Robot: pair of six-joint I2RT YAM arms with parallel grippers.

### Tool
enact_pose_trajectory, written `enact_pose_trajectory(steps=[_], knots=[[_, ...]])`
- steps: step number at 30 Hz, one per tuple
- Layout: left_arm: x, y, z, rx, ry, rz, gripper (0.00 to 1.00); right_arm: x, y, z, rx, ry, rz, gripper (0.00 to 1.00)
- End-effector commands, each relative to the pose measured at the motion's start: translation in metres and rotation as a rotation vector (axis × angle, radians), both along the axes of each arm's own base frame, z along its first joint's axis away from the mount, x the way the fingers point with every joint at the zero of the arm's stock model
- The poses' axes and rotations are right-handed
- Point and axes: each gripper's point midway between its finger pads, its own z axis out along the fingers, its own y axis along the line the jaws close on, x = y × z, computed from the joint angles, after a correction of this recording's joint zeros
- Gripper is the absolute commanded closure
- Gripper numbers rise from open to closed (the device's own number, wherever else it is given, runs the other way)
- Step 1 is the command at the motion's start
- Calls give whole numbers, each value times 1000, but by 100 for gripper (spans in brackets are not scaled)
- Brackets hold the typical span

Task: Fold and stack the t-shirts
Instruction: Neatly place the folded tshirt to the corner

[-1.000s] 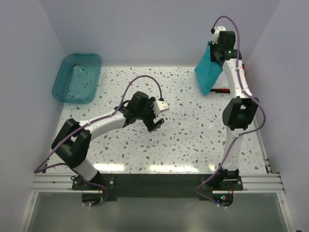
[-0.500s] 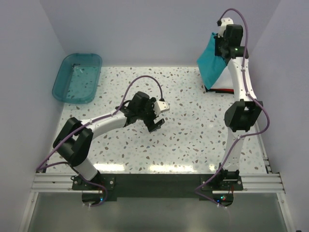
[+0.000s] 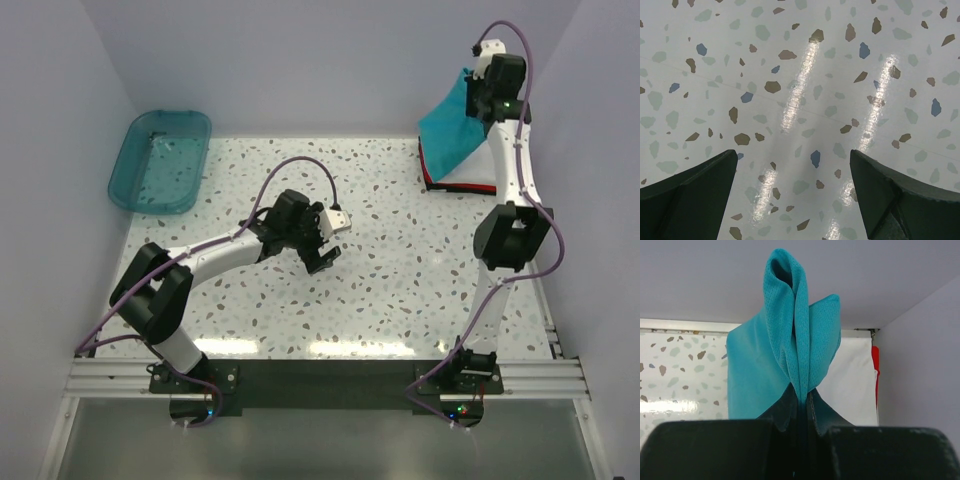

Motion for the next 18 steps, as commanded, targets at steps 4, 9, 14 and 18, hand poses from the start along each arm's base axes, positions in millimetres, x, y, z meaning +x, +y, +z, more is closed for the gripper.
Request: enact_pose_trajectory(steps=[4, 9, 14, 18], knots=[[9, -8, 17, -33, -37, -20, 0, 22, -12, -6, -51, -52, 33, 100], [9, -7, 17, -23, -40, -22, 0, 30, -26, -17, -76, -56, 23, 100], [9, -5, 15, -16, -39, -21, 0, 34, -42, -31, -90, -42, 3, 100], [11, -7, 16, -13, -42, -25, 0, 36, -53, -40, -103, -36, -6, 100]])
